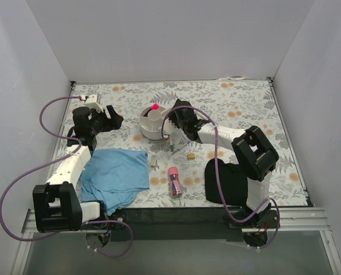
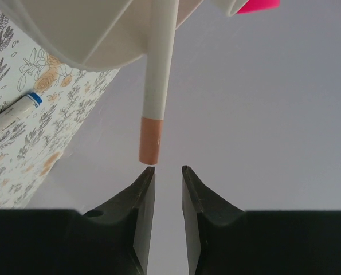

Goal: Sort the stationery into containers
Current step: Place the pen in the storage box, then pick up the pen from the center of the board.

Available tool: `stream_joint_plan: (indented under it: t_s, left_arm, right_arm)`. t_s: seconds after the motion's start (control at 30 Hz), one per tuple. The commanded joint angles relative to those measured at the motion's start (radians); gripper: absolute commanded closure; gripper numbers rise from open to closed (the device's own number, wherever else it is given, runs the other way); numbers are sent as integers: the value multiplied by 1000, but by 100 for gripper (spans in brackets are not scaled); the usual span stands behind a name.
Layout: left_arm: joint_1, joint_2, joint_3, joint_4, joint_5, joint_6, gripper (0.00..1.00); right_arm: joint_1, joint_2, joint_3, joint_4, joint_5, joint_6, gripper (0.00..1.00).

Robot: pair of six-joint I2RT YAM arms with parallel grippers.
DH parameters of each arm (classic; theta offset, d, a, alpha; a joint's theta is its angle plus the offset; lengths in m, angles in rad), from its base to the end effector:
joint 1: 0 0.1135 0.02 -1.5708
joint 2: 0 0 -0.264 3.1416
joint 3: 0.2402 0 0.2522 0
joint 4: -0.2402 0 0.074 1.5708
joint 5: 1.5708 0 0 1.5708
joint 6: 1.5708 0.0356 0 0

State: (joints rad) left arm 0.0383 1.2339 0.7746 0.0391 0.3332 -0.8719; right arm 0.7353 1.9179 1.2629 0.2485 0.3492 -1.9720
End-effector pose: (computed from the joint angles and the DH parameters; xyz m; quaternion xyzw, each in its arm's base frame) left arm 0.2774 -0.0010 0.2639 -0.2826 0.7829 -0.3444 0.4343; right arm 0.3340 0.2857 0.2176 -0.7827 0.2705 -0.4321 0.3571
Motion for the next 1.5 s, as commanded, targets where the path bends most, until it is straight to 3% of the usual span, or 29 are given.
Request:
stream_joint_plan:
  t_s: [0.0, 0.03, 0.07, 0.47, 0.73, 0.83, 0.9, 0.93, 0.97, 1.03, 1.13, 1.2, 1.33, 1.47]
  left_arm:
    - [8, -34, -11, 31, 13, -4, 30]
    - [8, -34, -14, 33, 15, -4, 30]
    - [9, -34, -12, 36, 15, -6, 30]
    - [8, -11, 11, 44, 33, -12, 30]
    - [9, 4, 49, 16, 49, -12, 29]
    - [8, 6, 80, -21, 59, -12, 29]
    - [8, 7, 95, -66, 70, -13, 29]
    - [8, 7, 103, -80, 75, -13, 28]
    - [8, 6, 106, -93, 79, -18, 28]
    - [8, 6, 120, -134, 86, -15, 28]
    - [8, 13, 149, -189, 90, -4, 28]
    - [8, 7, 149, -214, 99, -7, 28]
    - [8, -5, 147, -252, 147, -21, 28]
    - [8, 1, 138, -292, 217, 2, 34]
  right_arm:
    - [15, -42, 3, 66, 4, -364, 62]
    - [15, -40, 6, 67, 5, -358, 55]
    - [18, -42, 9, 71, 5, -352, 54]
    - [33, -59, 90, 74, 85, -288, 53]
    - [-42, -154, 86, -38, 211, -170, 53]
    - [-72, -186, 93, -83, 246, -19, 53]
    - [-86, -198, 159, -231, 255, 126, 52]
    - [-97, -197, 197, -311, 248, 345, 52]
    - [-102, -192, 243, -504, 228, 463, 52]
    - [-128, -177, 392, -679, 114, 818, 52]
    - [-168, -139, 518, -969, -149, 1086, 54]
    - [-194, -152, 501, -1021, -368, 1231, 54]
    - [-232, -172, 423, -1043, -614, 1433, 54]
    - [-266, -154, 322, -1042, -826, 1584, 55]
